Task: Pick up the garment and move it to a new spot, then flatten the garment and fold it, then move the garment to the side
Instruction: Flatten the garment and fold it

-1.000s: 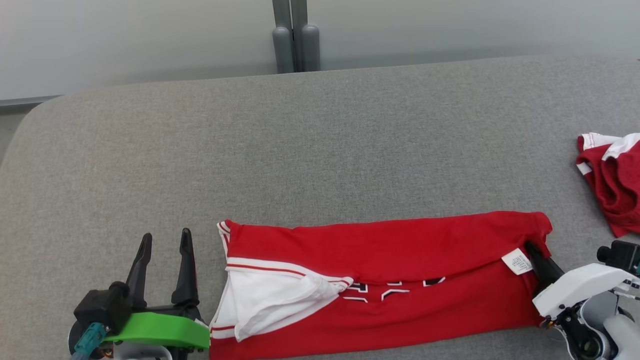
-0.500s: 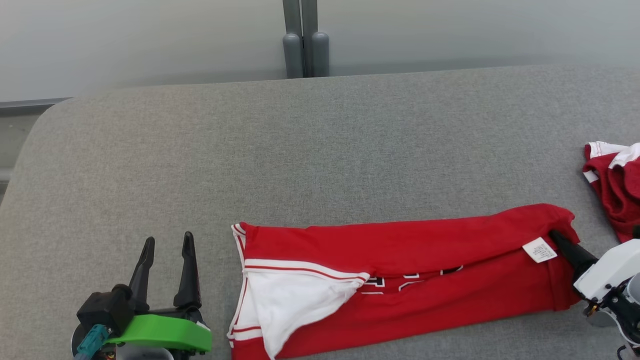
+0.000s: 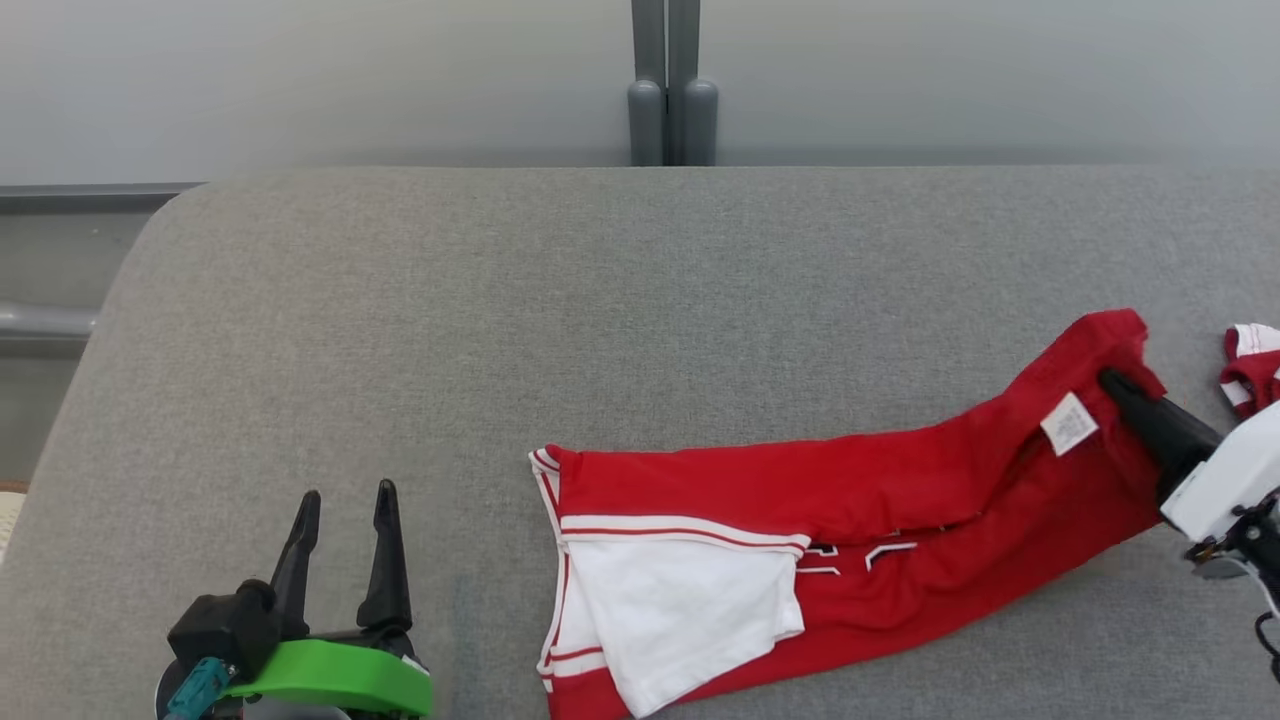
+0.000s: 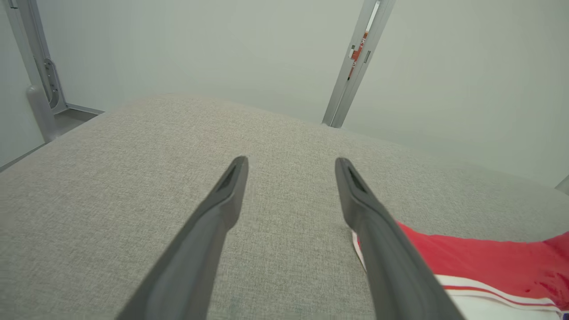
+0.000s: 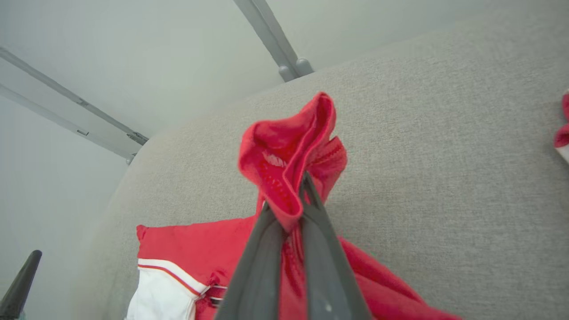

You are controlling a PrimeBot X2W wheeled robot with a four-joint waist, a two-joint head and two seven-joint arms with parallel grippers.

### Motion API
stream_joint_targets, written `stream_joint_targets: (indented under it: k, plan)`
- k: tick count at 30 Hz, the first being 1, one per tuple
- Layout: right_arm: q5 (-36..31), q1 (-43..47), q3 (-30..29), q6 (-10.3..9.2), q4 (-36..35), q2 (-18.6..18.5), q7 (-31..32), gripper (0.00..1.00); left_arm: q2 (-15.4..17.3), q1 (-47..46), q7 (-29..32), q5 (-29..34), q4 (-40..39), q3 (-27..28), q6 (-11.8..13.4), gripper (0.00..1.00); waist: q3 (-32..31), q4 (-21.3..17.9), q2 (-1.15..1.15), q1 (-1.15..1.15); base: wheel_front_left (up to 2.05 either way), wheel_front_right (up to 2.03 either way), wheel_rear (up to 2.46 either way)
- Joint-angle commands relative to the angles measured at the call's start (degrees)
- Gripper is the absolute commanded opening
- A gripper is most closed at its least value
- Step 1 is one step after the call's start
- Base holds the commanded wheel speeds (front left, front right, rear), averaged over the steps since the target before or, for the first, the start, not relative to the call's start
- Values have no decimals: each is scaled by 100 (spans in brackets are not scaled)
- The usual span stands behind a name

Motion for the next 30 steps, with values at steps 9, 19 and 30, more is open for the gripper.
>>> stream_joint_targets:
  k: [9, 19, 30]
  plan:
    - [-501, 274, 443, 3, -1069, 1035, 848, 0, -9, -4, -13, -9, 172, -95, -24, 100, -194, 663, 0, 0, 0, 0, 0]
    - [-442, -71, 1060, 4, -547, 1892, 905, 0, -17, -263, -13, -61, 382, -315, -73, 100, -63, 1235, 0, 0, 0, 0, 0]
    - [-249, -524, 1725, 4, 637, 2229, 438, 0, -21, -433, -13, -142, 450, -390, -78, 100, 155, 1498, 0, 0, 0, 0, 0]
